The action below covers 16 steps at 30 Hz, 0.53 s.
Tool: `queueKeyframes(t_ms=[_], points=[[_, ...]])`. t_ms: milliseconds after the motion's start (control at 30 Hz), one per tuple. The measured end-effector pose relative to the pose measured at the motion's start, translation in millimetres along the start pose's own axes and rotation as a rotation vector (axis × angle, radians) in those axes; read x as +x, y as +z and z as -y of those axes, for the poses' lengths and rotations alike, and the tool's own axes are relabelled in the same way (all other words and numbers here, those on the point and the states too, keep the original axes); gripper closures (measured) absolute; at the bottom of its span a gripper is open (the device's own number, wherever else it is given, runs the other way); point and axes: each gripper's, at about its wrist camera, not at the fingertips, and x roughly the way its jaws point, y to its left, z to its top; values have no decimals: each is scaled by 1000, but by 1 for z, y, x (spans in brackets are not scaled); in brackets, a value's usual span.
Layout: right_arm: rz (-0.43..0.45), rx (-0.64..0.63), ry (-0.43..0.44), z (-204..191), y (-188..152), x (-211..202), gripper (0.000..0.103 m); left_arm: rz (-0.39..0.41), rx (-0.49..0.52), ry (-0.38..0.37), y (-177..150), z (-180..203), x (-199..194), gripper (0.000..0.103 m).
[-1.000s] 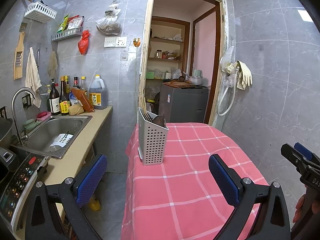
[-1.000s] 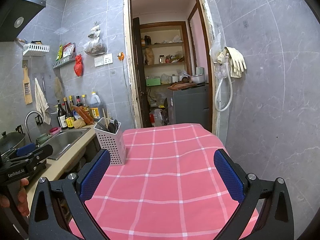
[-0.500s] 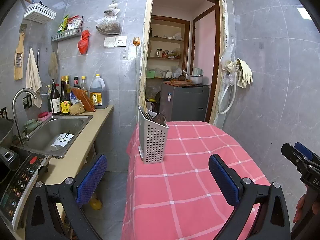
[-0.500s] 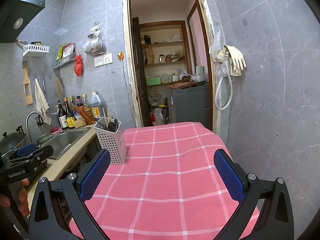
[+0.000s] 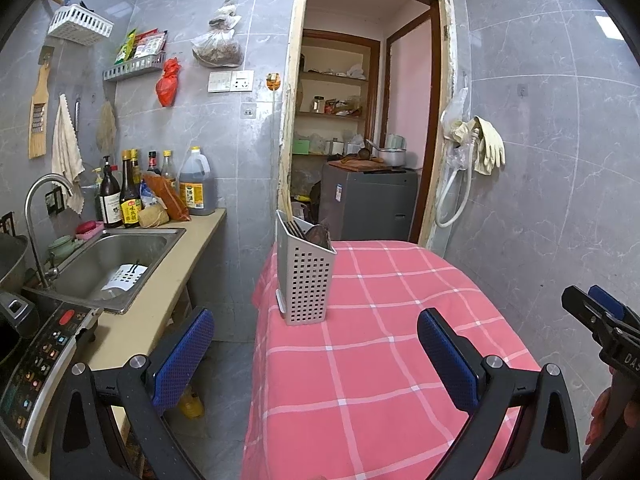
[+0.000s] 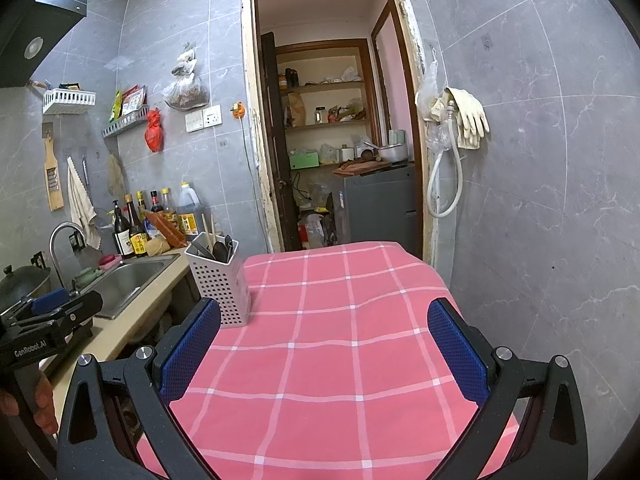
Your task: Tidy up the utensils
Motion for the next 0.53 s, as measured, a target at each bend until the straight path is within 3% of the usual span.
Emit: queueKeyframes(t_ms=[533], points=[[-15,11,-5,3,-7,1,1,-20,-15,13,-1,-4,2,1]])
